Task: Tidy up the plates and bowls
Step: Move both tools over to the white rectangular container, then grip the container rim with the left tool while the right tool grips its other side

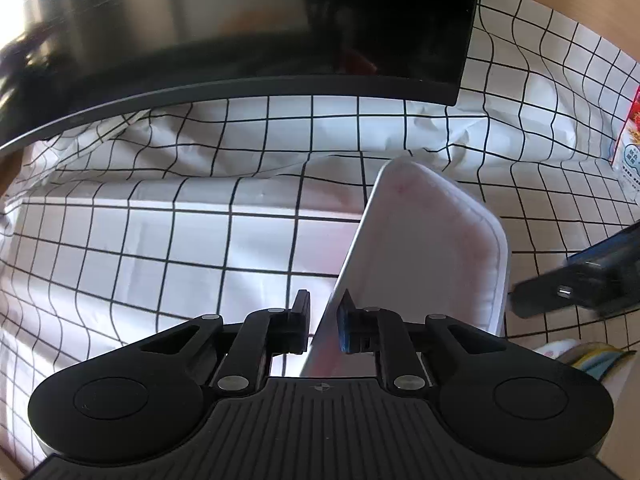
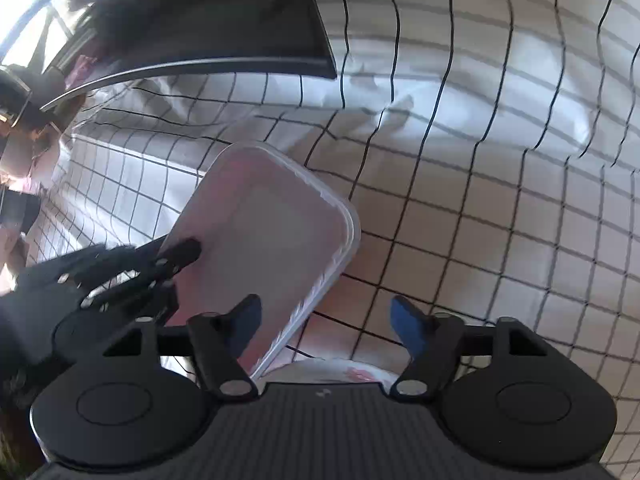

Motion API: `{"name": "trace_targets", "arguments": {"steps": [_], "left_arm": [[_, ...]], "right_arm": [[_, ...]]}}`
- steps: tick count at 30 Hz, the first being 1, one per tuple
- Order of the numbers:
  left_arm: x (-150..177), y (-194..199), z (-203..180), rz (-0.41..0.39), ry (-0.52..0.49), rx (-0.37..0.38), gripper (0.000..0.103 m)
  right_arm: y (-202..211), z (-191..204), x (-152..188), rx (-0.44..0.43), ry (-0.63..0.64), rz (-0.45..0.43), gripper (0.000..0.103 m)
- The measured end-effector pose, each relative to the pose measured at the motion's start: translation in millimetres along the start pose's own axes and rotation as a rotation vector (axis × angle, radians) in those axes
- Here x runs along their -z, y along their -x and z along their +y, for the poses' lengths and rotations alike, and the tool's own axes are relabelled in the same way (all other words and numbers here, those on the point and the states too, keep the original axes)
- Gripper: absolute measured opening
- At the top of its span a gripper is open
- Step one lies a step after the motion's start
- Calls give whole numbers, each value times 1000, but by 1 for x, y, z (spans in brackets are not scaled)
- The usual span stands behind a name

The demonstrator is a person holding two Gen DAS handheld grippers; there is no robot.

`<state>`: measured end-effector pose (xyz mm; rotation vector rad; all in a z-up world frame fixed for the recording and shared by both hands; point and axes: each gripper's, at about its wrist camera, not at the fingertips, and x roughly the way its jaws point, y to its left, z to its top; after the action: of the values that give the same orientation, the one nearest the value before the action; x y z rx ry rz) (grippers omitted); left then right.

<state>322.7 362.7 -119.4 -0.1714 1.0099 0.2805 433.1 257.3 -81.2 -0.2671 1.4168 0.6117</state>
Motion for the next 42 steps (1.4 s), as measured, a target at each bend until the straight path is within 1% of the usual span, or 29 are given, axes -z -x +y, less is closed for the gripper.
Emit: {"name": "trace_targets", "arguments": {"steps": [2, 6, 9, 11, 16, 20, 23, 27, 29, 30, 33, 34, 36, 37, 38, 40, 42], "left_arm": [[2, 3, 5, 2, 9, 6, 16], [10, 7, 18, 10, 38, 0, 16], [23, 8, 32, 36, 72, -15, 15], [36, 9, 45, 61, 113, -19, 15], [64, 14, 72, 98, 226, -36, 15], [80, 20, 88, 116, 313, -44, 15], [91, 26, 93, 120, 352, -58, 15], [101, 32, 97, 116, 393, -60, 15], [107, 35, 101, 116, 422, -42, 15], [111, 36, 104, 117, 442, -19, 15], [123, 35, 112, 131, 513, 89, 15], [126, 34, 114, 145, 534, 105, 15], [134, 33, 118, 152, 559, 127, 15], [137, 34, 120, 150, 569, 126, 15], [138, 36, 121, 146, 572, 113, 15], [139, 39, 125, 143, 565, 63, 15], [137, 41, 129, 136, 545, 31, 15]], "right_arm": [[-8, 6, -6, 2, -6, 29, 53], [-26, 16, -16, 15, -15, 71, 53], [-36, 25, -20, -4, -6, 102, 53], [-39, 32, -20, -14, 10, 111, 53], [-38, 57, -16, -28, 114, 97, 53], [-41, 81, -8, -29, 207, 113, 53], [-44, 99, -1, -36, 257, 134, 53], [-57, 120, 5, -35, 286, 190, 54], [-66, 128, 6, -15, 293, 210, 55], [-71, 133, 7, -10, 299, 218, 55], [-82, 146, 11, -21, 323, 240, 55], [-84, 149, 12, -34, 322, 236, 55], [-80, 155, 10, -66, 329, 179, 53], [-78, 156, 9, -78, 331, 160, 53], [-75, 157, 8, -83, 322, 145, 53], [-71, 159, 9, -86, 317, 130, 53], [-70, 161, 17, -58, 332, 144, 53]]}}
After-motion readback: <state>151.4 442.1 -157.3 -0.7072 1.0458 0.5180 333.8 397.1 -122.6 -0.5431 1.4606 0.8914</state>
